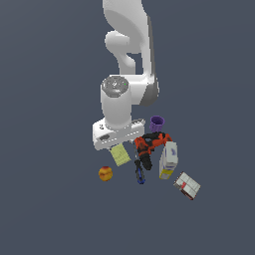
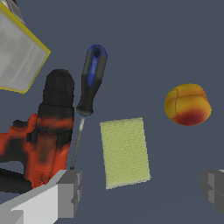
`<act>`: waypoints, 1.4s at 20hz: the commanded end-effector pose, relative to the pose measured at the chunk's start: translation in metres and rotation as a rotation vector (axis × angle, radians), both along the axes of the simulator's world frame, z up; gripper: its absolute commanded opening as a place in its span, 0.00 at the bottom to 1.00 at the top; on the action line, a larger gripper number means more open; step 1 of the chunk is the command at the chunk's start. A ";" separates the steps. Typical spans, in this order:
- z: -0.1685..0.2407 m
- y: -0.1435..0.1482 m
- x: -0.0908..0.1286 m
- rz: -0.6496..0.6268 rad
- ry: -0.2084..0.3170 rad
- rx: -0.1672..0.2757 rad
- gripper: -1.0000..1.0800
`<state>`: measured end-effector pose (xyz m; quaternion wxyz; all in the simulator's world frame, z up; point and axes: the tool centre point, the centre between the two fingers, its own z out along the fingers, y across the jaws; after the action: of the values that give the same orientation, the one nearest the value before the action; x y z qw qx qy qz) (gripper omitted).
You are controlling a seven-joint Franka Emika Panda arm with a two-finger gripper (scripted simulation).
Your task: Pick up a designated object from a clutter of objects.
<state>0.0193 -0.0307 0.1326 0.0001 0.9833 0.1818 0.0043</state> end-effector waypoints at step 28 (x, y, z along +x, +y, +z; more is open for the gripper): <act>-0.113 -0.009 -0.019 0.145 0.009 -0.002 0.96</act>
<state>-0.0002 -0.0393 0.0255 -0.0002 0.9676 0.2523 -0.0004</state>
